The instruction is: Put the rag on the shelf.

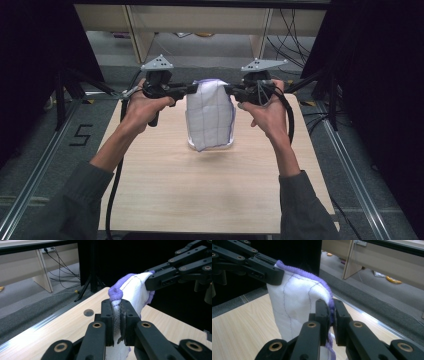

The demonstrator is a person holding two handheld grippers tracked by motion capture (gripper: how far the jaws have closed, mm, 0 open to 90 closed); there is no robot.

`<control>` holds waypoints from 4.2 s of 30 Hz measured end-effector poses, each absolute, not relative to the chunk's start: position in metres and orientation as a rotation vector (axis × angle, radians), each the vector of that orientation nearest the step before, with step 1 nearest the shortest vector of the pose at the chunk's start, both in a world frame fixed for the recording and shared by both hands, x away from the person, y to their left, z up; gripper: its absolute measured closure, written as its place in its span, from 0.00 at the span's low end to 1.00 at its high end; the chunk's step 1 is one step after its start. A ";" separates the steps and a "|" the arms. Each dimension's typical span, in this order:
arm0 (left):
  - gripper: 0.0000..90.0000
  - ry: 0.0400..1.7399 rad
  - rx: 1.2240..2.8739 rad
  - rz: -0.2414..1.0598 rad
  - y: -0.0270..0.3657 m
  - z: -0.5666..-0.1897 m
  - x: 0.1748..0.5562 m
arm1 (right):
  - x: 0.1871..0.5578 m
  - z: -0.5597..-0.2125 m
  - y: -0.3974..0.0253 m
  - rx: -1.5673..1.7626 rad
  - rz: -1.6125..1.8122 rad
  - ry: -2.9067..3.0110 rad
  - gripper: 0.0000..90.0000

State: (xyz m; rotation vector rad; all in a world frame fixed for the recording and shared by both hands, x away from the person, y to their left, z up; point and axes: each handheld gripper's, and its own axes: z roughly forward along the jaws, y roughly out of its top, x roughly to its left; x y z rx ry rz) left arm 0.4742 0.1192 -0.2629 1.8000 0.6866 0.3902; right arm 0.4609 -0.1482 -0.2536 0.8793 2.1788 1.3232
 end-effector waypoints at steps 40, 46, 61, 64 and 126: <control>0.91 0.909 1.786 0.470 0.109 -0.299 0.576 | 0.575 -0.285 -0.126 1.137 1.246 2.140 0.94; 0.90 0.918 1.809 0.458 0.108 -0.317 0.582 | 0.584 -0.301 -0.125 1.181 1.204 2.171 0.93; 0.86 0.956 1.887 0.342 0.106 -0.356 0.590 | 0.594 -0.335 -0.125 1.250 1.098 2.257 0.87; 0.72 0.979 1.878 0.315 0.107 -0.360 0.590 | 0.595 -0.338 -0.126 1.292 1.100 2.255 0.79; 0.31 0.883 1.843 0.243 0.162 -0.356 0.460 | 0.482 -0.325 -0.187 1.176 1.279 2.205 0.52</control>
